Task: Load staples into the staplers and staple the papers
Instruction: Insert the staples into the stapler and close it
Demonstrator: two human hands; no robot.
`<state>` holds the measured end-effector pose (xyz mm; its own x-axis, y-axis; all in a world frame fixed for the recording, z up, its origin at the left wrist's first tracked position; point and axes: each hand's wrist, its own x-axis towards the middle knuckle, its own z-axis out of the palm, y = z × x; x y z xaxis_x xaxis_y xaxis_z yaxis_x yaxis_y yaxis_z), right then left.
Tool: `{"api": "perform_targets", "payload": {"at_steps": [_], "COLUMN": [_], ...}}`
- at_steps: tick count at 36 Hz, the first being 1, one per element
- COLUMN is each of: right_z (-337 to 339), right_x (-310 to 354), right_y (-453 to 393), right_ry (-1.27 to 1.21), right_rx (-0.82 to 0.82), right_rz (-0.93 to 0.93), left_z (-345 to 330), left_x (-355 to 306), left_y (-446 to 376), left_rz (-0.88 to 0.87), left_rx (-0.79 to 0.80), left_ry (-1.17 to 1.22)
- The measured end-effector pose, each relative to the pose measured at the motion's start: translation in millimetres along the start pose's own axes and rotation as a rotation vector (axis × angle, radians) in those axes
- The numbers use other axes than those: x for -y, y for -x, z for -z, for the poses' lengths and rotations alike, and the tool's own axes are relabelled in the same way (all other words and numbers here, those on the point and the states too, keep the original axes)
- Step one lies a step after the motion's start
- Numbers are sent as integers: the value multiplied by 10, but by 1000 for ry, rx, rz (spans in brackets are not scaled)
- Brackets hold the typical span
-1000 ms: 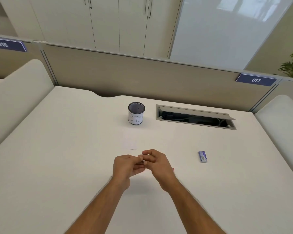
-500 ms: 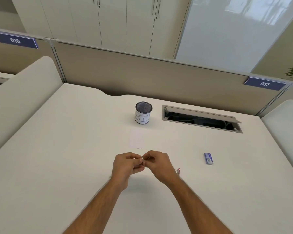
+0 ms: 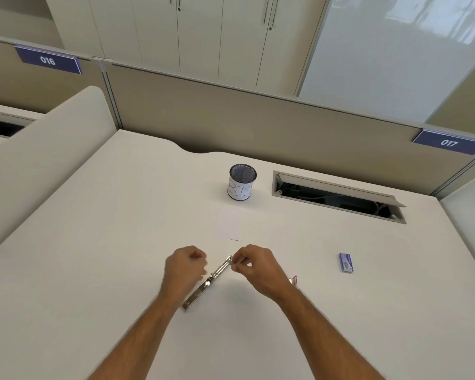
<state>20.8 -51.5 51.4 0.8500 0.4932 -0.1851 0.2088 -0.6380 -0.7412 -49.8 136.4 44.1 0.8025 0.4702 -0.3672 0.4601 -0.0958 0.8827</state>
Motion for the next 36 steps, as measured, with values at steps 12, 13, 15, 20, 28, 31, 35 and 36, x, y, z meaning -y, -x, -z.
{"api": "perform_targets", "payload": {"at_steps": [12, 13, 15, 20, 28, 31, 35, 36], "right_z": [-182, -206, -251, -334, -411, -455, -500, -507], "right_x": [-143, -153, -174, -228, -309, -312, -337, -343], "right_y": [-130, -136, -148, -164, -178, -161, -144, -144], "right_ry": [99, 118, 153, 228, 291, 280, 315, 321], "right_rx": [7, 7, 1, 0, -34, -40, 7, 14], "right_rz": [10, 11, 12, 14, 82, 111, 128, 128], "left_z": [121, 84, 11, -127, -123, -115, -94, -89], "left_x": [550, 598, 680, 751, 806, 796, 785, 785], "left_y": [-61, -68, -79, -112, -193, -233, -257, -261], "left_rz": [-78, -109, -175, -307, -368, -373, -383, -384], "left_rx": [158, 175, 191, 115, 82, 101, 116, 117], "left_ry": [-597, -670, -743, -804, -818, -843, -860, -854]}}
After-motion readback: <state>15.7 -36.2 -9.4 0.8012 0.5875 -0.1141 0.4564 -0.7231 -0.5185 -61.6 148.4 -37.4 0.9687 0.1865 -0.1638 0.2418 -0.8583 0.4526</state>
